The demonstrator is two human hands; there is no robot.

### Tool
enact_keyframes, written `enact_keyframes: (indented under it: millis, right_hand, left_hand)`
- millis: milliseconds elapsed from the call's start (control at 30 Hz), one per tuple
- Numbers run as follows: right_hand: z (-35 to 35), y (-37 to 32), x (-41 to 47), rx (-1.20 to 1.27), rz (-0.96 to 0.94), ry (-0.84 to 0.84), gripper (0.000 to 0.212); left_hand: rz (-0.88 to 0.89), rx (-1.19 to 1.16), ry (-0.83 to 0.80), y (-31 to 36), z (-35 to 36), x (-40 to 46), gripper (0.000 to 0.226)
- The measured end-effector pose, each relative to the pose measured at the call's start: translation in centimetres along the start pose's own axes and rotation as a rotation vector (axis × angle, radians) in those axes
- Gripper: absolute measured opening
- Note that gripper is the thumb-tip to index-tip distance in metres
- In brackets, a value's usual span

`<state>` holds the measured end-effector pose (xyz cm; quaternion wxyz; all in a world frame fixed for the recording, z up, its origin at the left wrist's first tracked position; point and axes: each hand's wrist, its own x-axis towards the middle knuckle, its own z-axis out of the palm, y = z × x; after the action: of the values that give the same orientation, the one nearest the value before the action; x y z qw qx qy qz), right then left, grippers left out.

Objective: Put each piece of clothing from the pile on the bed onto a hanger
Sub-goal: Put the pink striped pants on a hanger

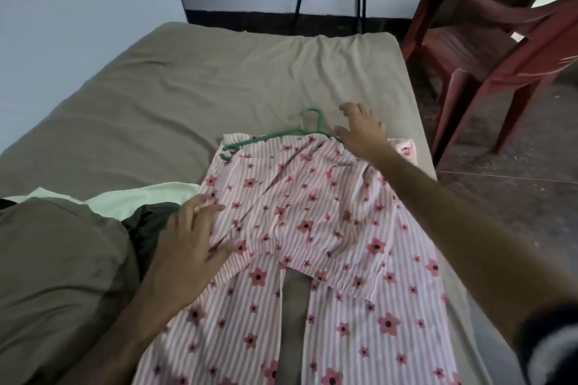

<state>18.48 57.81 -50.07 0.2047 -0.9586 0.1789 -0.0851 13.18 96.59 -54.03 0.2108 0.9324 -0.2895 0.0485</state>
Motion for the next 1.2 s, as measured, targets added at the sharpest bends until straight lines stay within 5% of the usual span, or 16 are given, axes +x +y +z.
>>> enact_keyframes:
  millis: [67,133,267,367,500,667,800,967,1067,1133,1200]
  right_hand:
    - [-1.3,0.2,-7.6,0.077,-0.240,0.087,0.041]
    - [-2.2,0.4,-16.1,0.001,-0.410,-0.030,0.044]
    - [-1.4,0.7,-25.5,-0.419,-0.371,-0.336,0.067]
    - [0.1,0.4,-26.3,-0.492,-0.379,-0.252,0.054]
    - [-2.5,0.3,-25.3,-0.591,-0.380,-0.122,0.025]
    - [-7.6,1.3,-29.4,-0.577,-0.475,-0.098,0.035]
    - [-6.5,2.6,-34.4,-0.547,-0.547,-0.246,0.042]
    - [-6.5,1.1,-36.3,-0.610,-0.484,-0.560,0.049]
    - [-10.0,-0.4,-30.3,-0.302,-0.294,-0.858,0.050]
    - [-10.2,-0.6,-24.3,-0.146,-0.235,-0.753,0.037]
    - [-8.7,-0.2,-17.9,-0.053,-0.124,-0.404,0.024]
  left_hand:
    - [0.175,0.211,0.013,0.9,-0.8,-0.5,0.053]
    - [0.353,0.302,-0.054,1.1,-1.3,-1.7,0.048]
    - [0.356,0.433,-0.208,0.1,0.4,-2.1,0.052]
    - [0.314,0.524,-0.246,1.6,1.0,-1.4,0.068]
    - [0.474,0.574,-0.201,1.8,-1.4,0.3,0.060]
    - [0.710,0.551,-0.278,1.9,-5.5,-0.6,0.044]
    - [0.827,0.621,-0.403,1.8,-5.7,-4.7,0.042]
    - [0.701,0.631,-0.727,3.9,-6.0,-7.3,0.056]
    - [0.852,0.560,-0.552,5.6,-5.9,-4.1,0.060]
    - [0.920,0.466,-0.374,7.3,-4.1,-1.7,0.056]
    - [0.931,0.384,-0.363,9.4,-1.0,0.5,0.058]
